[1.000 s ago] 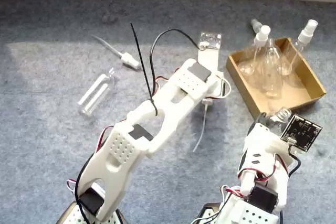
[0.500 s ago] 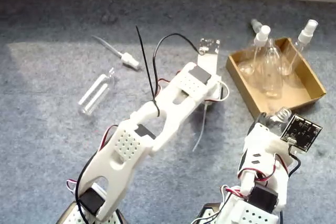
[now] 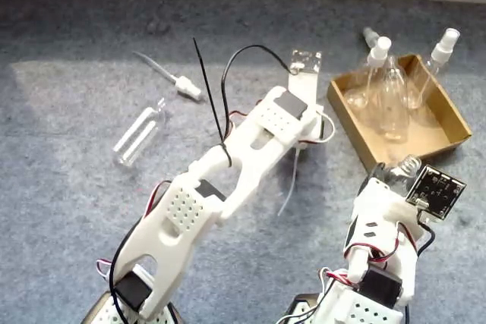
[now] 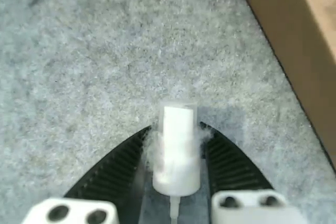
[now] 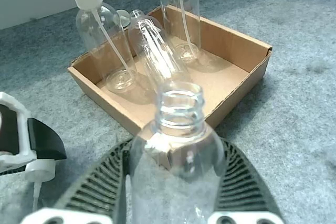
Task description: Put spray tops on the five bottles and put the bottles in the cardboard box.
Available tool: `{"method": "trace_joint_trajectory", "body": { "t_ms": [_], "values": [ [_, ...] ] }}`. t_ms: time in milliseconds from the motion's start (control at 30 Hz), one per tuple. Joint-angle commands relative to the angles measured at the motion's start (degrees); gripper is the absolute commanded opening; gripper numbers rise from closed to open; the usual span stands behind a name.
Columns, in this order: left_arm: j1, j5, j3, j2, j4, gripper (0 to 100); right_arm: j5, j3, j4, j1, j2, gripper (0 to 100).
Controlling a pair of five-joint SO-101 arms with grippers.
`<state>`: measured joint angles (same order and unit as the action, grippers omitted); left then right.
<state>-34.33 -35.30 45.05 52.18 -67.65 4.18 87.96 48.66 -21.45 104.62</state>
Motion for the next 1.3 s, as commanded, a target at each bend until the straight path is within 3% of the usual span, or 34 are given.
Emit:
{"method": "trace_joint_trajectory", "body": {
  "t_ms": [0, 233, 500, 633, 767, 1000, 1267],
  "values": [
    [-0.4, -0.4, 6.1, -9.6, -8.1, 5, 0.6, -0.7, -1.7, 2.3, 0.7, 8.5],
    [2.3, -0.4, 14.0, -19.4, -21.9, 5, 0.3, -0.7, -1.8, 8.6, 0.7, 8.5],
    [5.7, -0.3, 21.0, -26.8, -30.9, 5, 0.2, -0.7, -1.8, 16.7, 0.7, 8.5],
    [5.9, 10.8, 21.3, -30.5, -32.5, 5, 0.2, -0.7, -1.8, 22.3, 0.7, 8.5],
    [6.2, 20.9, 16.1, -35.0, -32.6, 4, 0.2, -0.7, -1.8, 26.7, 0.7, 8.5],
    [5.7, 21.4, 3.0, -47.8, -32.6, 4, 0.2, -0.9, -2.2, 34.8, 0.7, 8.5],
    [5.7, 21.5, -5.2, -64.1, -32.4, 4, 0.2, 2.0, -14.0, 38.0, 0.7, 8.5]
  ]
}}
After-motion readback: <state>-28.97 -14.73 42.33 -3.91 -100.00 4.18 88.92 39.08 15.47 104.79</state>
